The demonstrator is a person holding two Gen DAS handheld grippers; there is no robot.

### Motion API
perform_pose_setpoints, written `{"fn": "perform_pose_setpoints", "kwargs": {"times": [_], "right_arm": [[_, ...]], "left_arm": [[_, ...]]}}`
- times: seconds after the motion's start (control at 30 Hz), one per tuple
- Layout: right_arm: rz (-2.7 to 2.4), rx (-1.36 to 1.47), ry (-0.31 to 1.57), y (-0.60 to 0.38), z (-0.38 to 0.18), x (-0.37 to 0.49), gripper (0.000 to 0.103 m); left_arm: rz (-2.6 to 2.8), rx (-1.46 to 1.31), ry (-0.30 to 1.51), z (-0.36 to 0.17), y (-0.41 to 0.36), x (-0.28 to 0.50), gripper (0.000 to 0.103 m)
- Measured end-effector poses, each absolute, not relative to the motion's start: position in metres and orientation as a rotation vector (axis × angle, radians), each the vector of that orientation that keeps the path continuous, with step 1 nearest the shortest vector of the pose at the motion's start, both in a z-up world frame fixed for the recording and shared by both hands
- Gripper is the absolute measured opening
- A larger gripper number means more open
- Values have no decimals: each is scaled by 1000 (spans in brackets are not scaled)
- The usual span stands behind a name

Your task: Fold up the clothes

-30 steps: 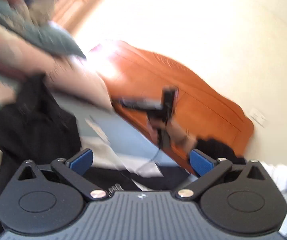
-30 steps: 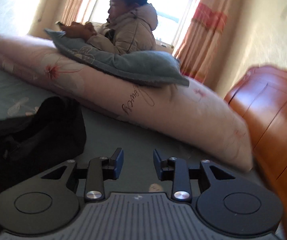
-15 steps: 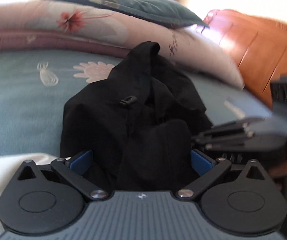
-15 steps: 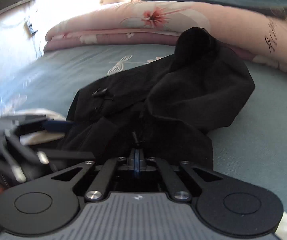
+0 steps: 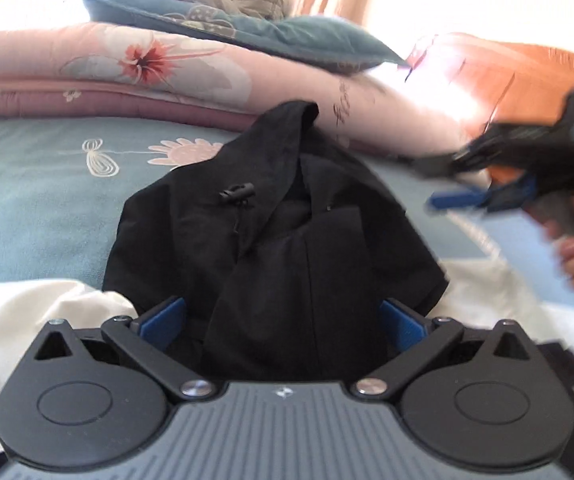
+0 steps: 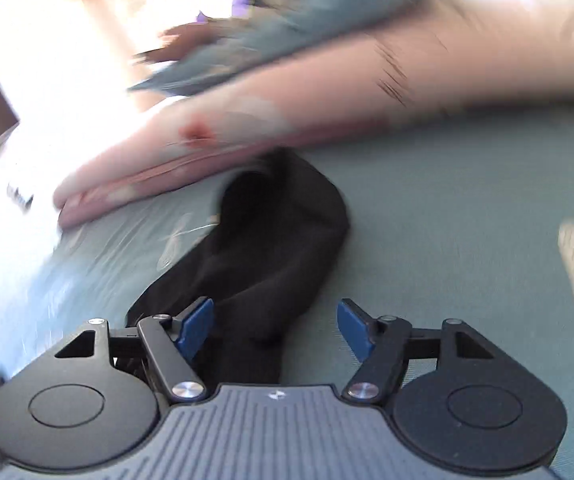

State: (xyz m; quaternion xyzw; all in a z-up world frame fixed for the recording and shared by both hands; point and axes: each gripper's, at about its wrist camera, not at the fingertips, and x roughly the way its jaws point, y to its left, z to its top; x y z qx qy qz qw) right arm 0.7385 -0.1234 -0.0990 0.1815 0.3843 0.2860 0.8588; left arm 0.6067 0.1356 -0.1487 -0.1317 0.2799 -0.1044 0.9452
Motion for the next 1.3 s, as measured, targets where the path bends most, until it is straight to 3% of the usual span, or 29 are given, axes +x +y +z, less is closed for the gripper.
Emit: {"fn": "perform_pose_setpoints", "kwargs": {"times": [0.23,0.27,0.3,0.33,0.37,0.4,0.77,0.87,1.03,1.1,1.23,1.3], "right_arm": [[503,679,853,-97,-146,813,73],[508,659,846,-90,-148,821,68],[515,601,830,-82,-145,825,57],[522,523,808,-73,-141,825,21],[548,475,785,-68,-134,824,8],[588,451,753,-66,-124,818,6],[1130,94,436,-76,8,684,6],[1213,-144,482,-65,13,641,9],[1178,-642,688,-40,-32,581,25],[1084,-816,737,-43,-52,560,26],[978,-861,771,-62,-43,548,27],[969,-812,752,-71,-25,545,34]], "left_arm": [[-237,-319,551,-151,144,605,102],[-243,-332,548,-151,146,603,102],[-249,-349,545,-151,148,604,102],[-254,-365,543,-151,151,604,102],[-256,-371,543,-151,152,603,102],[-257,-372,545,-151,152,603,102],[-233,-396,596,-124,180,597,102],[-223,-334,628,-108,214,585,102],[66,-271,665,-113,263,574,102],[130,-270,661,-113,269,572,102],[126,-270,603,-101,268,567,102],[70,-279,565,-92,264,563,102]]}}
